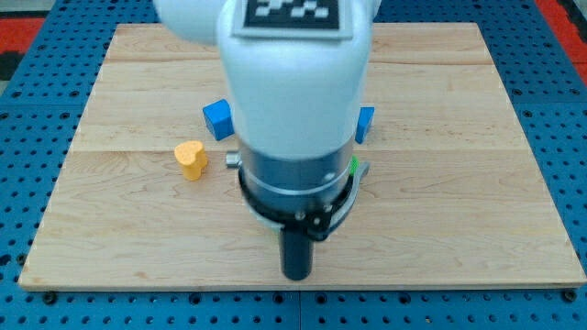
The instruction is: Point your arm at red circle
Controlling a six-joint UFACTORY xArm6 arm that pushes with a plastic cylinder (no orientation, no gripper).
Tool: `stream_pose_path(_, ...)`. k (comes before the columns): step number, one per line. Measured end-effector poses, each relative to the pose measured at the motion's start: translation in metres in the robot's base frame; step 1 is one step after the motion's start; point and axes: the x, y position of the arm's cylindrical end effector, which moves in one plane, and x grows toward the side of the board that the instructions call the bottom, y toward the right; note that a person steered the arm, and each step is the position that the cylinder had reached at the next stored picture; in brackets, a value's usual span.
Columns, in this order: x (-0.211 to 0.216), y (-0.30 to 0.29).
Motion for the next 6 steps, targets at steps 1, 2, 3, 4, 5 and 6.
stream_pose_path(1, -0.04, -0.014)
stream_pose_path(2, -0.068, -0.03)
stream_pose_path(3, -0.073, -0.026)
stream_pose_path(4, -0.031, 0.046)
stream_pose_path(5, -0.035, 0.12)
stream_pose_path(6, -0.035, 0.167)
